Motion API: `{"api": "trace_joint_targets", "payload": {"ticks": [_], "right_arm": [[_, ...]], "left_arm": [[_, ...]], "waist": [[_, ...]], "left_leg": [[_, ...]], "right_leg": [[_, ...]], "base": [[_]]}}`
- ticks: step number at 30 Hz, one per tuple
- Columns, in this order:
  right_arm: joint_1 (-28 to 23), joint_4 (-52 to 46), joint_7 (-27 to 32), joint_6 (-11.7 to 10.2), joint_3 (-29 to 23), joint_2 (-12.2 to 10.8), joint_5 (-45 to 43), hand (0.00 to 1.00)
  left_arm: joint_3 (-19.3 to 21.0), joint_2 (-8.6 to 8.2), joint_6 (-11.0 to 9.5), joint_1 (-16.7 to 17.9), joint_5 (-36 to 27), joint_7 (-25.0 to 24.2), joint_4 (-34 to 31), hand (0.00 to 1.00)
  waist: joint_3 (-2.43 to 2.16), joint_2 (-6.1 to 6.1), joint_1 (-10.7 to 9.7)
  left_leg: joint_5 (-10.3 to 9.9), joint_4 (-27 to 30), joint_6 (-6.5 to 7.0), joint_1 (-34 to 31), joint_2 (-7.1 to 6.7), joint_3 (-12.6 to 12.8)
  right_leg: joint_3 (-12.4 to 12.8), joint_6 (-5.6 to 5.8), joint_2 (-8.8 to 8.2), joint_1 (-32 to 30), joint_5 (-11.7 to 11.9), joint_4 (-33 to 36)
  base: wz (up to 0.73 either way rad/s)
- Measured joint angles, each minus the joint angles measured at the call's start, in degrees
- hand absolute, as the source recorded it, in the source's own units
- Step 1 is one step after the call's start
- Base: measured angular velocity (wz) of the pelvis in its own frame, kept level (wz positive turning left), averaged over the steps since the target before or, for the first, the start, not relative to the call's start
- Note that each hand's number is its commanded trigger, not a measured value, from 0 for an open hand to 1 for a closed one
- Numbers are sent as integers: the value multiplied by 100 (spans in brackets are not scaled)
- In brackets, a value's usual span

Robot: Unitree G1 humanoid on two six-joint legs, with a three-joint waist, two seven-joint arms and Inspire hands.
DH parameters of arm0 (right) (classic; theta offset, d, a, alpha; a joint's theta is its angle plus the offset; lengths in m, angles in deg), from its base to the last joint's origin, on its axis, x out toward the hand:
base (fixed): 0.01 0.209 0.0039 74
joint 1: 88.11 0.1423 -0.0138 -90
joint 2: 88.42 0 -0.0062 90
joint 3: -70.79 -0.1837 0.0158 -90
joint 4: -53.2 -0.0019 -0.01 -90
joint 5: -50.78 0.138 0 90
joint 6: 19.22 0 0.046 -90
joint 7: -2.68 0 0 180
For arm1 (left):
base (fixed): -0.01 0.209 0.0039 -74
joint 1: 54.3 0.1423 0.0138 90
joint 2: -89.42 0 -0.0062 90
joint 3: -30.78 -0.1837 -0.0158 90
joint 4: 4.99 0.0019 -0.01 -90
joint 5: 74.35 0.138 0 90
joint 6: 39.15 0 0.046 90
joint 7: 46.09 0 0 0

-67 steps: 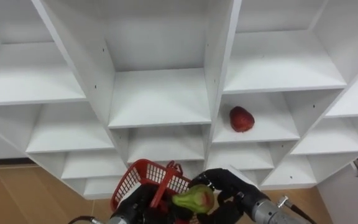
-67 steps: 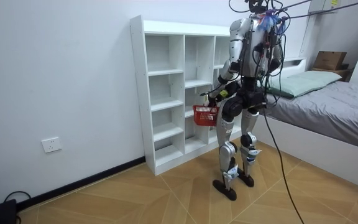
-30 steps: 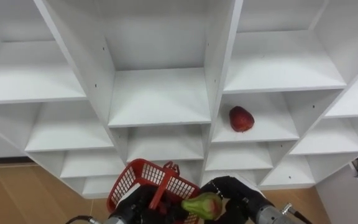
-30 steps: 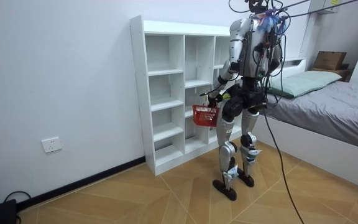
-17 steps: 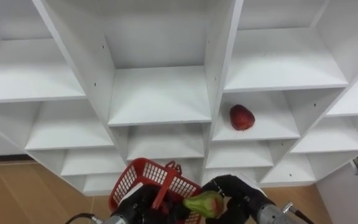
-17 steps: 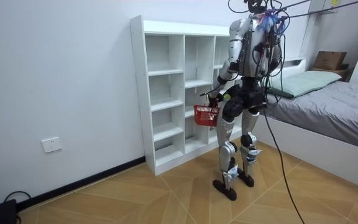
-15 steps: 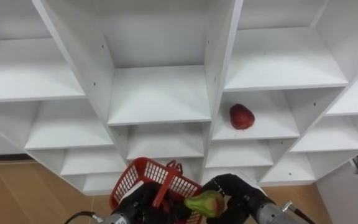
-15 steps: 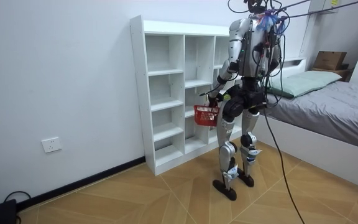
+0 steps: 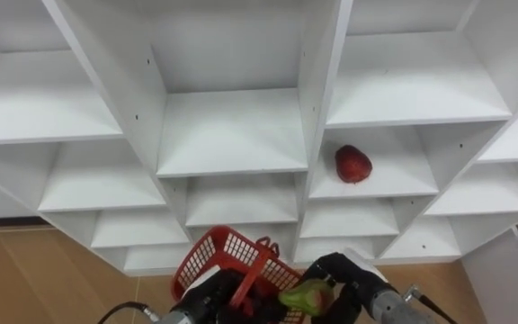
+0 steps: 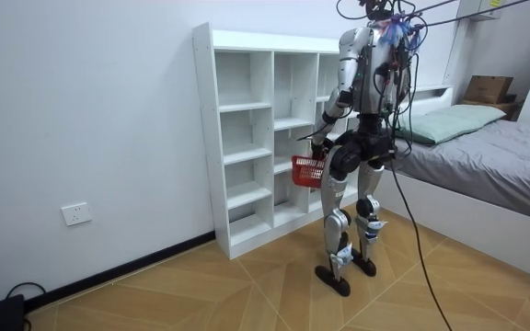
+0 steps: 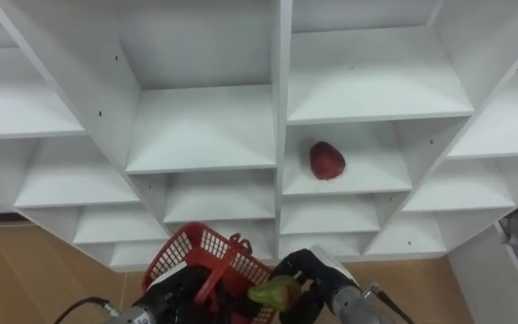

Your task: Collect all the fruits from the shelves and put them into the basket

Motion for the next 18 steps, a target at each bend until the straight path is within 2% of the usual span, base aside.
{"api": "trace_joint_targets", "payload": {"ticks": [9,18], "right_arm": [[551,407,46,1,-3,-131,7,100],[639,712,32,21,58,-286,66,100]], "left_arm": [[-43,25,-17,-84,233,-35,-86,100],[-182,43,2,-139,370,-30,-48,100]], "waist": [[21,4,15],[40,17,38]], "left_leg": [[1,0,-1,-112,-17,-21],[1,-2,-1,-158,-25,-65]], "right_leg": [[50,-3,-9,-146,-41,118],[39,1,-7,-176,-40,92]], "base": [[0],[1]]}}
